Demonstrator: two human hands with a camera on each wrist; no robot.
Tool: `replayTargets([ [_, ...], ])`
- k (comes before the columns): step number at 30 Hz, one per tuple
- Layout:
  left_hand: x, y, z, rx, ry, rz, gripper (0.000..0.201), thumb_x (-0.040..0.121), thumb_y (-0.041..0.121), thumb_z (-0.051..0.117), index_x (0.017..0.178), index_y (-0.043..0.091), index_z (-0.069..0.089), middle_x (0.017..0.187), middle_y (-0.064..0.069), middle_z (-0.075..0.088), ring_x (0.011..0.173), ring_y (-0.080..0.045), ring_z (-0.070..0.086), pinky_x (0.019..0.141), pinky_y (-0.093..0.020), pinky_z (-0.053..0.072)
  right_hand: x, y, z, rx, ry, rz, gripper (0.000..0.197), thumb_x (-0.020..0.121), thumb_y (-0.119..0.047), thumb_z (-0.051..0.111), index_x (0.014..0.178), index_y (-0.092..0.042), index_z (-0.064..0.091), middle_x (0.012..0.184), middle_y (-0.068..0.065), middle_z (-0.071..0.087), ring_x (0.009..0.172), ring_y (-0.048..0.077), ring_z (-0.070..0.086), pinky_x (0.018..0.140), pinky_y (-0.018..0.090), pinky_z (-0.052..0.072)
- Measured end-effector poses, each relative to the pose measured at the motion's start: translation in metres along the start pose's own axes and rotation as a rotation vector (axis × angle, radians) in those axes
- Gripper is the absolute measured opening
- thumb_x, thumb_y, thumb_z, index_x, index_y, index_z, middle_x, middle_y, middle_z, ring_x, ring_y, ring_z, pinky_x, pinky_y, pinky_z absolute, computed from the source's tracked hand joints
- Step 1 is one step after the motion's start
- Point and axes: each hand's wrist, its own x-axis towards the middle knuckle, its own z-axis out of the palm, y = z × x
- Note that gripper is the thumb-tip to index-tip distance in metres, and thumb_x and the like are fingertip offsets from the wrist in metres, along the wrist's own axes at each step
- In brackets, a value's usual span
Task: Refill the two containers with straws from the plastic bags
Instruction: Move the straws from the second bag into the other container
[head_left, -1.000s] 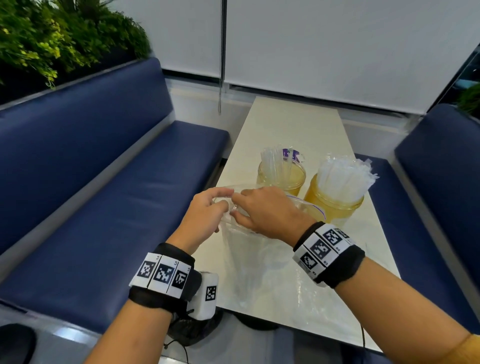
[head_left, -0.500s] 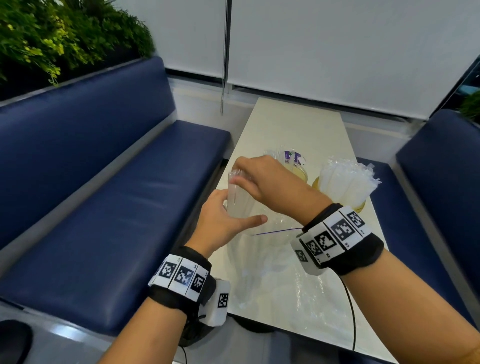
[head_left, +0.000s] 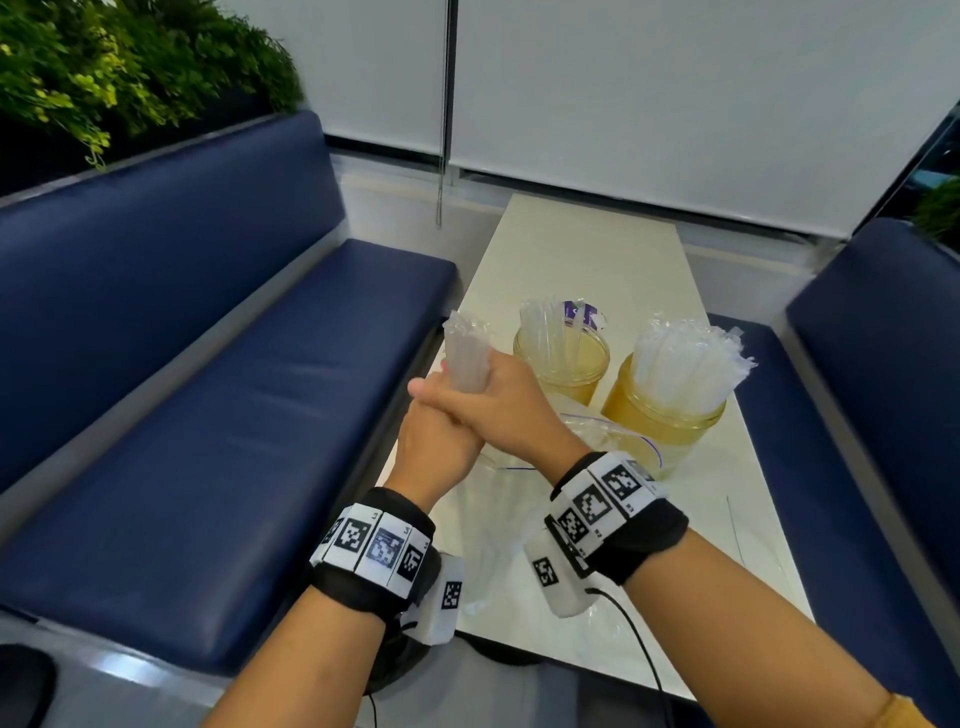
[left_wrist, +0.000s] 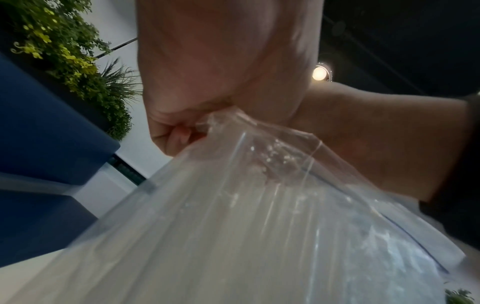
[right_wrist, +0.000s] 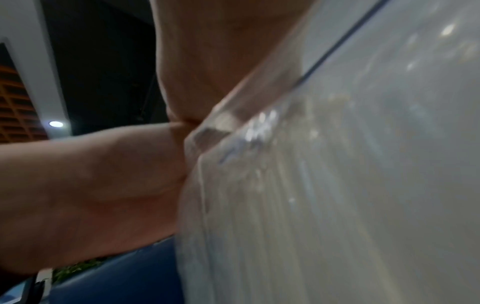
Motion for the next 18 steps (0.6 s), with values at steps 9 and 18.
replayTargets([
  [9,0.001,-0.003,-0.008,0.087,-0.052,-0.042,0.042,0.067,0.055,0.062,0.102,0.034,0.058,0.095,0.013,0.066,0.087,-0.008,0.065,0.063,-0.028,0.053,0.007,-0.012,0.012,0.14,0.164,-0.071,0.016,0.093,-0.029,0.067,0.094,-0.013,0.072,0.073,-0.002,0.074,0.069,0.006,0.072,0.065,0.014,0.053],
  [18,-0.002,0.0,-0.02,0.08,-0.004,-0.093,0.041,0.069,0.05,0.084,0.081,0.038,0.046,0.096,0.008,0.054,0.085,-0.01,0.056,0.067,-0.031,0.044,0.042,-0.075,-0.027,0.326,0.341,-0.206,0.025,0.095,-0.014,0.061,0.085,0.009,0.064,0.058,0.007,0.061,0.048,0.019,0.061,0.054,0.042,0.057],
])
